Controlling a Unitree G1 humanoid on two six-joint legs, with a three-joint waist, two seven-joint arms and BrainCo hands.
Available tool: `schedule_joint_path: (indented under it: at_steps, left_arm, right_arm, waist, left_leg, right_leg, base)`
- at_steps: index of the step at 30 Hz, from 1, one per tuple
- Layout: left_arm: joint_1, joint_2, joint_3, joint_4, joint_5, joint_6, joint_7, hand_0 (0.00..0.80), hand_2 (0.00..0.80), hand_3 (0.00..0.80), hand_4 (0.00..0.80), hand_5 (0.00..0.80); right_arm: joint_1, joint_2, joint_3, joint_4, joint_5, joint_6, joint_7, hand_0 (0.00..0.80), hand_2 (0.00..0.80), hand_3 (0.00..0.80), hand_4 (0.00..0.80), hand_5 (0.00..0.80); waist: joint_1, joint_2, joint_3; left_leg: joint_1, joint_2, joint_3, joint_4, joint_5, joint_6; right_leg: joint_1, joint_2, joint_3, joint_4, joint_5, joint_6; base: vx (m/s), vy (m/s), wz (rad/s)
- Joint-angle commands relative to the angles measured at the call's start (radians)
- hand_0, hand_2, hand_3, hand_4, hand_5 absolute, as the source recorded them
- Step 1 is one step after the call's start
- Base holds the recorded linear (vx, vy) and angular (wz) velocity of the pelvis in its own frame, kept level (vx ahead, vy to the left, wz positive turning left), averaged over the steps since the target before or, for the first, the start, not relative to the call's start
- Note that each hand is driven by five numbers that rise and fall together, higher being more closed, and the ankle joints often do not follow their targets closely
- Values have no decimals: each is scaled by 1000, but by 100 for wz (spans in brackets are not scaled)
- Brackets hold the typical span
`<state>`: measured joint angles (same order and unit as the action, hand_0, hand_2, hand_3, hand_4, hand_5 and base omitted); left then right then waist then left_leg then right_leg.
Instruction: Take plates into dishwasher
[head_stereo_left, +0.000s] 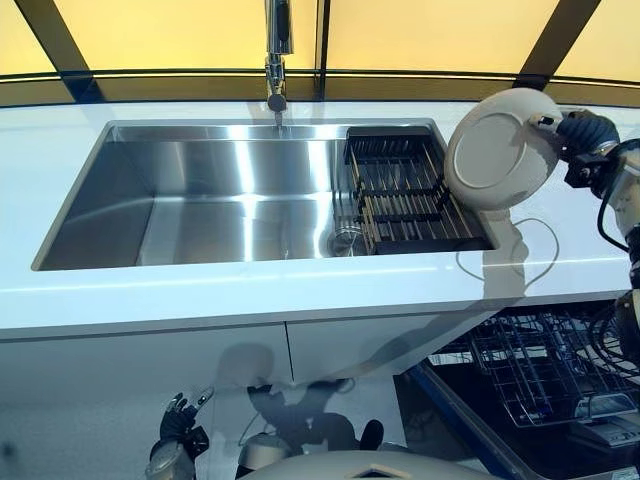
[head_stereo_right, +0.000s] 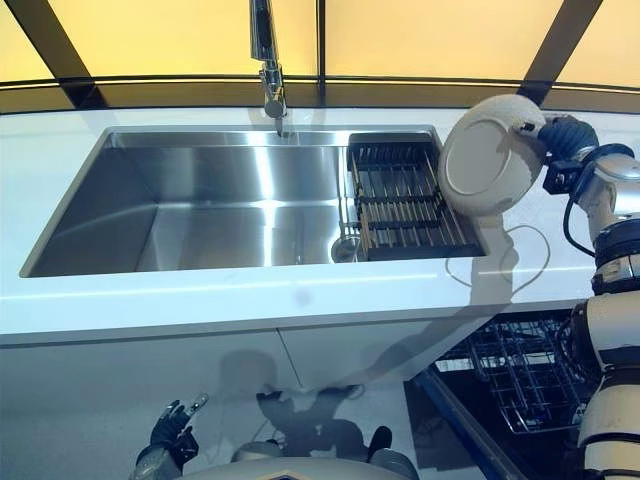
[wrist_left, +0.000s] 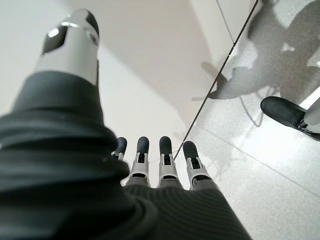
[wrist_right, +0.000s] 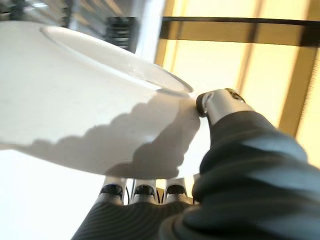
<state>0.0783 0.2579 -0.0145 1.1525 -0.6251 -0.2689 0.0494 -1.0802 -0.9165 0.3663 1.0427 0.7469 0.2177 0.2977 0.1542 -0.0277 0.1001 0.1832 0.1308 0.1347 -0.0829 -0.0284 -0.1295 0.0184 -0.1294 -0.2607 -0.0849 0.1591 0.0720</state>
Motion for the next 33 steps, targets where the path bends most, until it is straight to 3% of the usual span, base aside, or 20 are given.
schedule_joint_path:
  at_steps: [1, 7, 21, 28, 33]
  left_arm:
    - [-27, 42, -13, 5, -43, -20, 20, 0, 0, 0, 0, 0]
    - [-26, 40, -13, 17, -54, -25, 30, 0, 0, 0, 0, 0]
    - [-61, 56, -9, 27, -98, -40, 40, 0, 0, 0, 0, 0]
    - [-77, 55, -10, 11, -106, -33, 44, 0, 0, 0, 0, 0]
    - [-95, 46, -6, 0, -121, -27, 55, 0, 0, 0, 0, 0]
  right_arm:
    - [-223, -54, 46, -37, 57, -84, -51, 800, 800, 800, 800, 800]
    - [-310, -114, 125, -26, -50, -92, -108, 800, 800, 800, 800, 800]
    - [-428, -328, 423, 13, -582, -122, -181, 800, 800, 800, 800, 800]
    - [-246, -388, 395, -48, -912, -165, -325, 800, 800, 800, 800, 800]
    - [9, -392, 267, -168, -1090, -153, -466, 800, 800, 800, 800, 800]
  waist:
    - [2, -74, -29]
    - [-10, -91, -42]
    - [-78, -122, -40]
    - [-102, -116, -26]
    - [-124, -104, -15]
  left_leg:
    - [-17, -1, 11, -3, 17, 35]
    - [-13, -5, 17, -4, 15, 37]
    - [-8, -10, 59, 0, 7, 50]
    - [-8, -18, 70, 8, -5, 60]
    - [-11, -22, 80, 13, -14, 66]
  right_leg:
    - [76, -65, 35, -2, -69, 58]
    - [74, -61, 45, -2, -66, 59]
    - [48, -42, 107, -2, -52, 65]
    - [37, -41, 130, -2, -50, 69]
    - [24, -45, 138, -2, -47, 74]
  base:
    - [0, 0, 0]
    - [0, 0, 0]
    - [-18, 6, -11]
    - [-31, 2, -13]
    - [-30, 15, -7]
